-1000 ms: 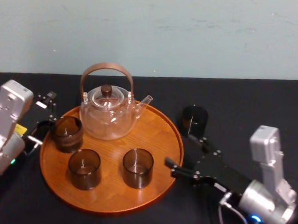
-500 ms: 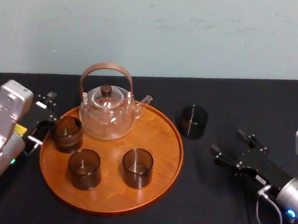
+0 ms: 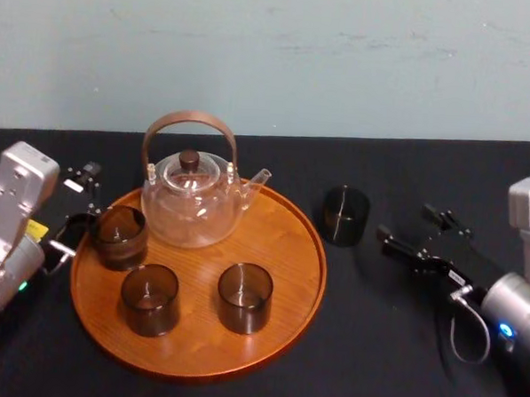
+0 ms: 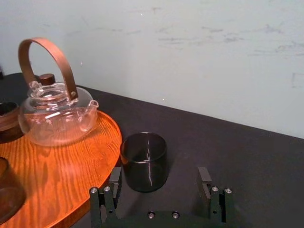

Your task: Pick up the glass from the table and place it on the tray.

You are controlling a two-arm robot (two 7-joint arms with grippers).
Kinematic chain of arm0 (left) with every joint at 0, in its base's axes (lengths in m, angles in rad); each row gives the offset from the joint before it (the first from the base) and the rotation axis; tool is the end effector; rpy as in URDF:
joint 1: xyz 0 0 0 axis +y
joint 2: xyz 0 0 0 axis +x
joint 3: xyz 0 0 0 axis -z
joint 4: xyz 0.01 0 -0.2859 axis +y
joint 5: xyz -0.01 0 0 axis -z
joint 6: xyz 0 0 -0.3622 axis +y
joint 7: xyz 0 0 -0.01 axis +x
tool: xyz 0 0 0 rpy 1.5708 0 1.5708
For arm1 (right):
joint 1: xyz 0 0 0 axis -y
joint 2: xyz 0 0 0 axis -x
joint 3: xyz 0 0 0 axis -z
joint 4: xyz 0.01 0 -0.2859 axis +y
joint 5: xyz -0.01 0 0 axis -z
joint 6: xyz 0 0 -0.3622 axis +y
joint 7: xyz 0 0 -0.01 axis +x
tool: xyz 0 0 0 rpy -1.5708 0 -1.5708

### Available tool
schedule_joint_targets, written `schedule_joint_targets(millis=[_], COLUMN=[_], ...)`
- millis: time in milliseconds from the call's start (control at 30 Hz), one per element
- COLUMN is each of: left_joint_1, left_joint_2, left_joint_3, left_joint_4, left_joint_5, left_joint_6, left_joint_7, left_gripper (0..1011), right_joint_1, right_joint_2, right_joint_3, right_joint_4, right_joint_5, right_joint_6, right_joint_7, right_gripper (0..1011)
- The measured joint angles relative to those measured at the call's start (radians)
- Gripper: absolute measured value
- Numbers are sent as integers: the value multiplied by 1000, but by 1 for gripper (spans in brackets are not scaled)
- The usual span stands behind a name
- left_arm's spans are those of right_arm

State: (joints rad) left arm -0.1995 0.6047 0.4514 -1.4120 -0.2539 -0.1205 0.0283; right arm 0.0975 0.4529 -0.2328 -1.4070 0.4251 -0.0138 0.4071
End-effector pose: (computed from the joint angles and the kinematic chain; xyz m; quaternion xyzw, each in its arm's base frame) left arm 0.4079 0.0662 -0.3092 0.1415 -0.1325 0.5799 0.7913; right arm 0.3986 -0.0781 -0.3210 -0.0590 0.0420 -0.4890 0.8693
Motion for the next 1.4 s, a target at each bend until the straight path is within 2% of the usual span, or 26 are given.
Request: schedule_joint_targets(millis=[433,967,1400], left_joint_1=[0,0,0], left_joint_2=[0,0,0], left_joint_3=[0,0,0], left_joint_4=[0,0,0], left_joint_5=[0,0,0], left_joint_6=[0,0,0], left_joint_7=[0,0,0], left_gripper=[0,0,0], right_joint_1=[157,259,331], right_joint_2=[-53,-95,-133], right_joint_3=[-71,-124,-148], right_joint_4=[183,295,395], right_joint_5=[-39,-92,-122], right_joint_6=[23,15,-9], right_joint_7=[43,67,88], right_gripper=[1002,1002,1002])
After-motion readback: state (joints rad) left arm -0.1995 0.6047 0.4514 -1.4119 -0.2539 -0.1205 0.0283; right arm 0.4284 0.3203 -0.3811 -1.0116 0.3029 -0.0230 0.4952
